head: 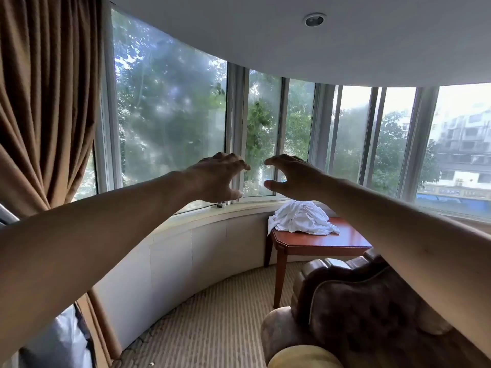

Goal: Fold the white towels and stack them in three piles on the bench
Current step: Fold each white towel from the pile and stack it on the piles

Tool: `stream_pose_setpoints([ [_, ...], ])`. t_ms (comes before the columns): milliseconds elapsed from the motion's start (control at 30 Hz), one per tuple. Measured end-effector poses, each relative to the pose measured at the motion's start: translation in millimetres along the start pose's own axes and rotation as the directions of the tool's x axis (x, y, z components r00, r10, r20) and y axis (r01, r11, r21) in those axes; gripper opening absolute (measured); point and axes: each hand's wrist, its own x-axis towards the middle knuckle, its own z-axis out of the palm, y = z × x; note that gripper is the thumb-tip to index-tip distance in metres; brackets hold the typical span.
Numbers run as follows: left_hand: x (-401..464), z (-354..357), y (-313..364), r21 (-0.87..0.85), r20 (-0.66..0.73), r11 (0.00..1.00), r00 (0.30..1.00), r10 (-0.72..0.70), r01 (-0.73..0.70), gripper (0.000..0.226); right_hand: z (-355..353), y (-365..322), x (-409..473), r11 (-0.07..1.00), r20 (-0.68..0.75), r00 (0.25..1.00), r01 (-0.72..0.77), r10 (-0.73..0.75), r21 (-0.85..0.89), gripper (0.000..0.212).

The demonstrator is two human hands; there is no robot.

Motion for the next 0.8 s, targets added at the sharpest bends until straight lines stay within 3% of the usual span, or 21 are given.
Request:
stream_pose_setpoints([
  [433,27.5,37.0,2.5,-0.021,0.048,1.0,0.999,-0.013,0.014,0.073,31.6,30.9,6.5,0.999,0.037,0.999,-0.034,0.034,-0.002,0.066],
  [800,75.0,130.9,-80.2,-0.032,0.133,0.998,0.989,-0.058,0.063,0.074,140.6,55.2,82.9,0.998,0.11,0.993,-0.044,0.04,0.04,0.068],
])
